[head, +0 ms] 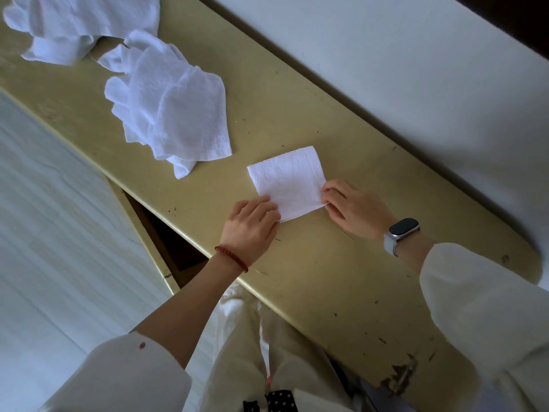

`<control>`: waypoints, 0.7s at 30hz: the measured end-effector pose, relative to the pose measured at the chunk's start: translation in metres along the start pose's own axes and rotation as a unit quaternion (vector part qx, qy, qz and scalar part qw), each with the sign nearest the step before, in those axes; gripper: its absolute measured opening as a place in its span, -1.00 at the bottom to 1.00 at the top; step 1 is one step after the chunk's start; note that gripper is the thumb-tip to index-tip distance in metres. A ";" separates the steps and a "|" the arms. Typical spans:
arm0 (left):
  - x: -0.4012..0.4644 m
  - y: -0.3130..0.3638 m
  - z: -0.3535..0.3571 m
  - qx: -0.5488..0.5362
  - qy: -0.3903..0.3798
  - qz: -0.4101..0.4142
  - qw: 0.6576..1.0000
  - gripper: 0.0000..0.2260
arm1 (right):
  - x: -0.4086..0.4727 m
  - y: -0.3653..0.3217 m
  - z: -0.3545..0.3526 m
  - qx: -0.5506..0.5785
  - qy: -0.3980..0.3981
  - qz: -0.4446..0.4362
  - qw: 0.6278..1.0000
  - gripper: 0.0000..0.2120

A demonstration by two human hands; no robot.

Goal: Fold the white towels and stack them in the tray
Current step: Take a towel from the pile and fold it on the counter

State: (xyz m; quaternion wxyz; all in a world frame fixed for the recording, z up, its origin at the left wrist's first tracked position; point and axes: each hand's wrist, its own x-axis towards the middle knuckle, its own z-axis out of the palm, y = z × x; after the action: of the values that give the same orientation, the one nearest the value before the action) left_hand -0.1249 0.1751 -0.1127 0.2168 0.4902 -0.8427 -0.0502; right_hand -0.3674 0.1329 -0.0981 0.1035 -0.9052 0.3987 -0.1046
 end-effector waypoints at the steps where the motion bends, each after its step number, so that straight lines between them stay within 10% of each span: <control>1: -0.001 0.000 0.000 0.006 0.000 0.005 1.000 -0.92 | -0.001 -0.001 0.001 -0.006 -0.003 0.003 1.000 -0.87; 21: -0.007 0.007 0.001 0.032 -0.014 0.000 0.999 -0.93 | -0.004 -0.011 -0.004 -0.001 -0.019 0.046 0.999 -0.84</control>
State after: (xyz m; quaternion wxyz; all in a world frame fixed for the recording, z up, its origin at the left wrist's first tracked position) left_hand -0.1281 0.1844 -0.1135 0.1889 0.4966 -0.8467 -0.0299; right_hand -0.3636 0.1428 -0.0919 0.1147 -0.8879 0.4379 -0.0822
